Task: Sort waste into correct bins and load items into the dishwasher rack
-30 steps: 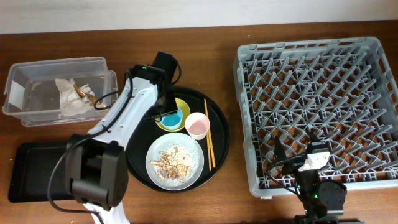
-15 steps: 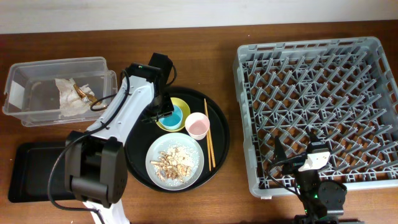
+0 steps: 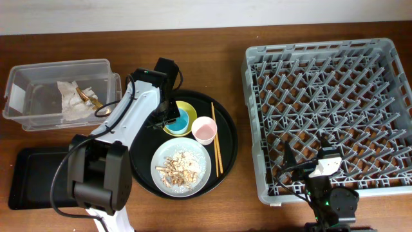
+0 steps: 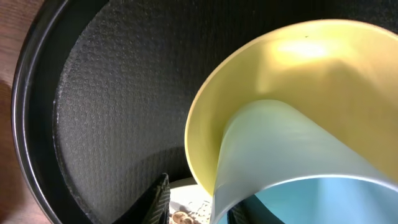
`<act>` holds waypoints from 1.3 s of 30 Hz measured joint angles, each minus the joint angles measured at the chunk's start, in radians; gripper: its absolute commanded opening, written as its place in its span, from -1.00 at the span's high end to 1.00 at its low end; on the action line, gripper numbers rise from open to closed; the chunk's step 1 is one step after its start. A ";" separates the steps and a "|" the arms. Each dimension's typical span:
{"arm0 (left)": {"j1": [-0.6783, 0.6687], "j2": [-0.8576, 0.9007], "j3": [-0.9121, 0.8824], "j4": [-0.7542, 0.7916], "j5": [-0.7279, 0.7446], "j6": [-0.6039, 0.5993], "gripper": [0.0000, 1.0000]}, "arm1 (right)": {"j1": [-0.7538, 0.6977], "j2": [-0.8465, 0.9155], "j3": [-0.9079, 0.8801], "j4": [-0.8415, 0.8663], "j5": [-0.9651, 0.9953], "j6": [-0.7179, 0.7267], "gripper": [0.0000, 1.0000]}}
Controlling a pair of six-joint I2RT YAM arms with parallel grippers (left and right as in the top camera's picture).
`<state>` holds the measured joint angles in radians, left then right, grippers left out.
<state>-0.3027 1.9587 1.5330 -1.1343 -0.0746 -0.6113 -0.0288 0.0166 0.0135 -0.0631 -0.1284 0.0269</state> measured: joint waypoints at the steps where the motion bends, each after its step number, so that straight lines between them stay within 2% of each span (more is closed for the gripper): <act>1: 0.000 0.000 0.000 0.002 0.000 0.000 0.48 | 0.000 0.000 0.000 0.000 0.000 0.000 -0.97; 10: 0.000 0.000 0.039 -0.034 0.041 0.000 0.49 | 0.000 0.000 0.000 0.000 0.000 0.000 -0.97; 12: 0.000 0.000 0.090 -0.070 0.050 0.000 0.46 | 0.000 0.000 0.000 0.000 0.000 0.000 -0.97; 14: 0.000 0.000 0.134 -0.104 0.055 0.001 0.35 | 0.000 0.000 0.000 0.000 0.000 0.000 -0.97; 19: 0.000 0.000 0.218 -0.166 0.060 0.020 0.35 | 0.000 0.000 0.000 0.000 0.000 0.000 -0.97; 26: 0.004 0.000 0.355 -0.335 0.059 0.051 0.34 | 0.000 0.000 0.000 0.000 0.000 0.000 -0.96; 29: 0.005 -0.016 0.363 -0.374 0.036 0.070 0.17 | 0.000 0.000 0.000 0.000 0.000 -0.001 -0.97; 31: 0.007 -0.036 0.362 -0.389 -0.004 0.069 -0.12 | 0.000 0.000 0.000 0.000 0.000 0.000 -0.97; 38: 0.126 -0.153 0.365 -0.444 -0.100 0.072 -0.14 | 0.000 0.000 0.000 0.000 0.000 0.000 -0.97; 39: 0.185 -0.170 0.369 -0.454 -0.113 0.072 -0.50 | 0.000 0.000 0.000 0.000 0.000 0.000 -0.97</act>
<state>-0.1181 1.7889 1.9015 -1.5887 -0.1871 -0.5396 -0.0288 0.0166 0.0135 -0.0628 -0.1284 0.0269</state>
